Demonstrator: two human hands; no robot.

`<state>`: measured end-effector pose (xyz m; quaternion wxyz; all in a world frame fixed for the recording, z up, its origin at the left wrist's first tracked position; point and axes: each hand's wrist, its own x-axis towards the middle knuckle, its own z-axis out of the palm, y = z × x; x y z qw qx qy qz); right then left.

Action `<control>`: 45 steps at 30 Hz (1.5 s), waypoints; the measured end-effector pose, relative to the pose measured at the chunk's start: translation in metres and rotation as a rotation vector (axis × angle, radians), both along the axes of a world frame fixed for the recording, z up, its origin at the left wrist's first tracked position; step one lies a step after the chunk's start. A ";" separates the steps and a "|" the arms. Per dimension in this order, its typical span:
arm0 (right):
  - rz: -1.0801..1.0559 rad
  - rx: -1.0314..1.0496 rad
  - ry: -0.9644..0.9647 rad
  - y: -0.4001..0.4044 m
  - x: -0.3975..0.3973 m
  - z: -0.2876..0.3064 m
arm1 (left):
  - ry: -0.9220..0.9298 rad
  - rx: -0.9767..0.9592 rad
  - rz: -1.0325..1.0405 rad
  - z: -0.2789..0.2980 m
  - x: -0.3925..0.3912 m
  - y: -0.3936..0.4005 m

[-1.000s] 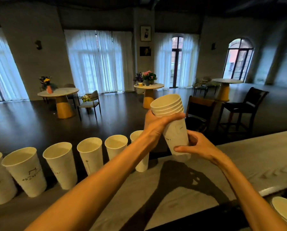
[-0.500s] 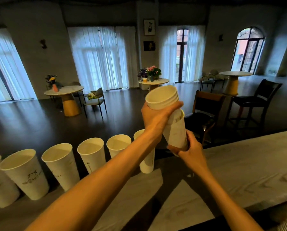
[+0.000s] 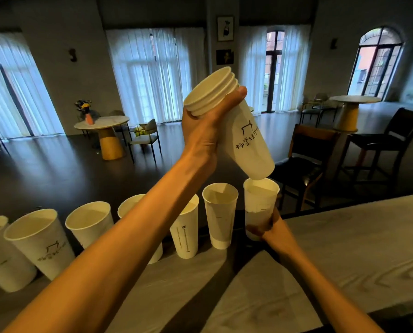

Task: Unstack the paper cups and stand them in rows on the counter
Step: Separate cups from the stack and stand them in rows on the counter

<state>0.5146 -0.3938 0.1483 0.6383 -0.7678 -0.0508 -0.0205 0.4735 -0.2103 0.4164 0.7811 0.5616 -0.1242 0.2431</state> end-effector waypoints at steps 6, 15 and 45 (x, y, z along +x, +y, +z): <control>0.017 -0.041 0.046 -0.013 -0.020 0.006 | -0.010 0.019 -0.047 0.006 -0.022 0.001; 0.064 -0.527 -0.019 -0.046 -0.107 0.118 | 0.117 0.073 -0.108 0.005 -0.077 0.001; -0.196 -0.395 -0.093 -0.124 -0.077 0.098 | 0.112 0.007 0.152 0.008 -0.072 -0.095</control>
